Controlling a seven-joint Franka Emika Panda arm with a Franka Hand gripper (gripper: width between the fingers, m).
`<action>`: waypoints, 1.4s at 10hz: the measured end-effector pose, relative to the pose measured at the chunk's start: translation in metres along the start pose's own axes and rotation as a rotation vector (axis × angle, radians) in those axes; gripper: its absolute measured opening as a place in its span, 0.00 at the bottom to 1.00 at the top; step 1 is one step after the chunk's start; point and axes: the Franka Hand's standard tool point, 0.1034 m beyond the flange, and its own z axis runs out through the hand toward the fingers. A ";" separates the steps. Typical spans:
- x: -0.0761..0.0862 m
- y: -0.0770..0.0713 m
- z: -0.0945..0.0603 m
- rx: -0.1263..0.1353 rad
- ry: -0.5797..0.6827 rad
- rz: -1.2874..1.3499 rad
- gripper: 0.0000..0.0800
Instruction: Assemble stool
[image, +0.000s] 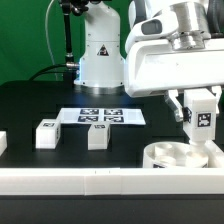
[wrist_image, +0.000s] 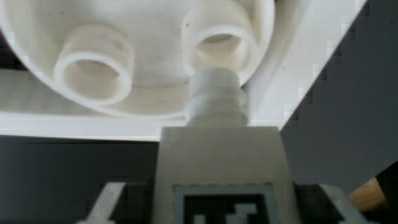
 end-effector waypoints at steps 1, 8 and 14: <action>-0.001 0.000 0.001 0.000 -0.002 -0.003 0.42; -0.015 -0.002 0.011 0.003 -0.026 -0.016 0.42; -0.017 -0.001 0.016 0.000 0.004 -0.030 0.42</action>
Offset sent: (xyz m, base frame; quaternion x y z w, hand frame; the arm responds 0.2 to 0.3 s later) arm 0.0029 0.0025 -0.0037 -0.0026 0.0075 -0.0029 1.0000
